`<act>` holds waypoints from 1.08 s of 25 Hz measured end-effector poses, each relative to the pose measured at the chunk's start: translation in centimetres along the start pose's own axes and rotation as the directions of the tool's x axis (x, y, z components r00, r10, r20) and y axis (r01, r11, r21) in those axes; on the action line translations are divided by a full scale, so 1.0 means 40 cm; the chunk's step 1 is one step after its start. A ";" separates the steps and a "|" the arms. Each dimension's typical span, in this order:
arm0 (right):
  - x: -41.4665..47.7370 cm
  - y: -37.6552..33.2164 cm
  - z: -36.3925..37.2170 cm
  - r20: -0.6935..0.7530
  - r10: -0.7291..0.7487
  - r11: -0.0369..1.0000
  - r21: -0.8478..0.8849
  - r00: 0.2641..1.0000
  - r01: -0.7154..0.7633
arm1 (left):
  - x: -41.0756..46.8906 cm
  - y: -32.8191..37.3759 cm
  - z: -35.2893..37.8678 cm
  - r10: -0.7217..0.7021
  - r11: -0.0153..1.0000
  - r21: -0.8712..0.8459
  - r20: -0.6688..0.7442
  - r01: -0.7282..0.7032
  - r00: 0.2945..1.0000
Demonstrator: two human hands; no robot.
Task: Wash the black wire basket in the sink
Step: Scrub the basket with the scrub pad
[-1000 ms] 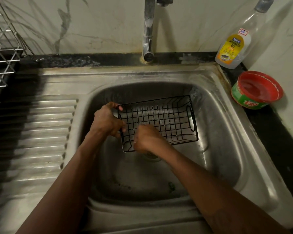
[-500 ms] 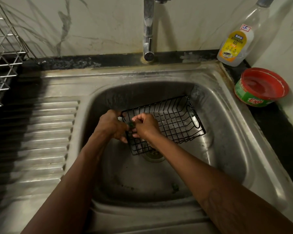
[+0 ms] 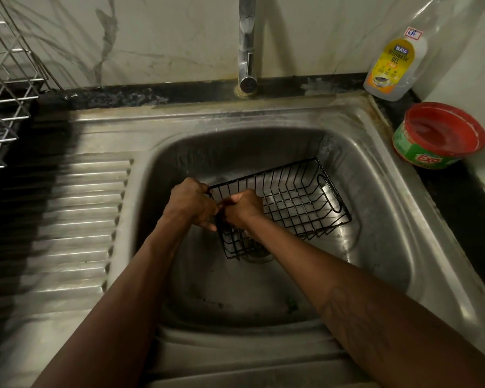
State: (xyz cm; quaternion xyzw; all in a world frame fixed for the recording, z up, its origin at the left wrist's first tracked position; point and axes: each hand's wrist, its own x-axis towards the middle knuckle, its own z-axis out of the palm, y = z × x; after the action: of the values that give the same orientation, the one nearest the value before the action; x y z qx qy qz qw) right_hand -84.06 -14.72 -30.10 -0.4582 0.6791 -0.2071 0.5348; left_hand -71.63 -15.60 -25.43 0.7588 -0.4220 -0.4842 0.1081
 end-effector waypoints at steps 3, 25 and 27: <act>-0.015 -0.021 -0.012 0.091 -0.067 0.952 0.305 0.994 0.036 | -0.008 -0.004 -0.006 0.020 1.000 0.009 -0.093 -0.020 0.995; 0.000 0.017 -0.063 0.308 0.164 0.969 -0.226 0.937 -0.096 | -0.062 0.003 -0.004 0.158 0.984 0.117 -0.258 -0.131 0.953; 0.024 0.020 -0.051 0.176 0.177 0.917 -0.387 0.968 -0.098 | -0.074 -0.012 0.013 0.337 0.930 0.260 -0.326 -0.259 0.883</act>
State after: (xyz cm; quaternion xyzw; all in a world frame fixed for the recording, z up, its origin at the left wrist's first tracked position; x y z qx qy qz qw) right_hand -86.26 -15.54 -30.54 -0.5218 0.6773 0.0136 0.5185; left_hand -72.33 -12.98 -24.07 0.7680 -0.5552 -0.2652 0.1779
